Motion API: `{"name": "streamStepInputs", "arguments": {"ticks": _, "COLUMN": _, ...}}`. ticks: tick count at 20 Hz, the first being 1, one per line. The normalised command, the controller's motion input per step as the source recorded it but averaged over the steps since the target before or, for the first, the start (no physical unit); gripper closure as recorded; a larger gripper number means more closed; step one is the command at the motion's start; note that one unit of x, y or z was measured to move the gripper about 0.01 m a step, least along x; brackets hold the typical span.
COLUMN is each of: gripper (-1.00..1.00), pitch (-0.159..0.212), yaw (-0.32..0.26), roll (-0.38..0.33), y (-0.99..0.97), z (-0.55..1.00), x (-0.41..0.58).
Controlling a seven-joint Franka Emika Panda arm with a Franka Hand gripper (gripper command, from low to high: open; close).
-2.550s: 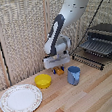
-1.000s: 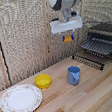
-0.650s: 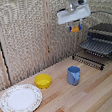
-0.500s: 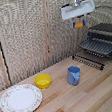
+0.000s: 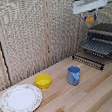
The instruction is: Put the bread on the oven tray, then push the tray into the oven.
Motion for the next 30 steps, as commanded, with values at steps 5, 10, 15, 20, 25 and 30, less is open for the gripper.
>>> {"name": "streamStepInputs", "arguments": {"ticks": 5, "gripper": 1.00, "pitch": -0.014, "yaw": -0.017, "roll": 0.000, "y": -0.69, "z": -0.13, "x": 0.229}}
{"name": "streamStepInputs", "arguments": {"ticks": 10, "gripper": 1.00, "pitch": -0.006, "yaw": 0.001, "roll": -0.002, "y": -0.65, "z": -0.11, "x": 0.403}}
{"name": "streamStepInputs", "arguments": {"ticks": 15, "gripper": 1.00, "pitch": 0.005, "yaw": 0.068, "roll": 0.000, "y": -0.51, "z": -0.21, "x": 0.429}}
{"name": "streamStepInputs", "arguments": {"ticks": 20, "gripper": 1.00, "pitch": 0.016, "yaw": 0.068, "roll": 0.006, "y": -0.65, "z": -0.17, "x": 0.300}}
{"name": "streamStepInputs", "arguments": {"ticks": 25, "gripper": 1.00, "pitch": 0.028, "yaw": 0.094, "roll": 0.014, "y": -0.71, "z": -0.13, "x": 0.039}}
{"name": "streamStepInputs", "arguments": {"ticks": 30, "gripper": 1.00, "pitch": 0.016, "yaw": 0.109, "roll": 0.016, "y": -0.66, "z": -0.13, "x": 0.005}}
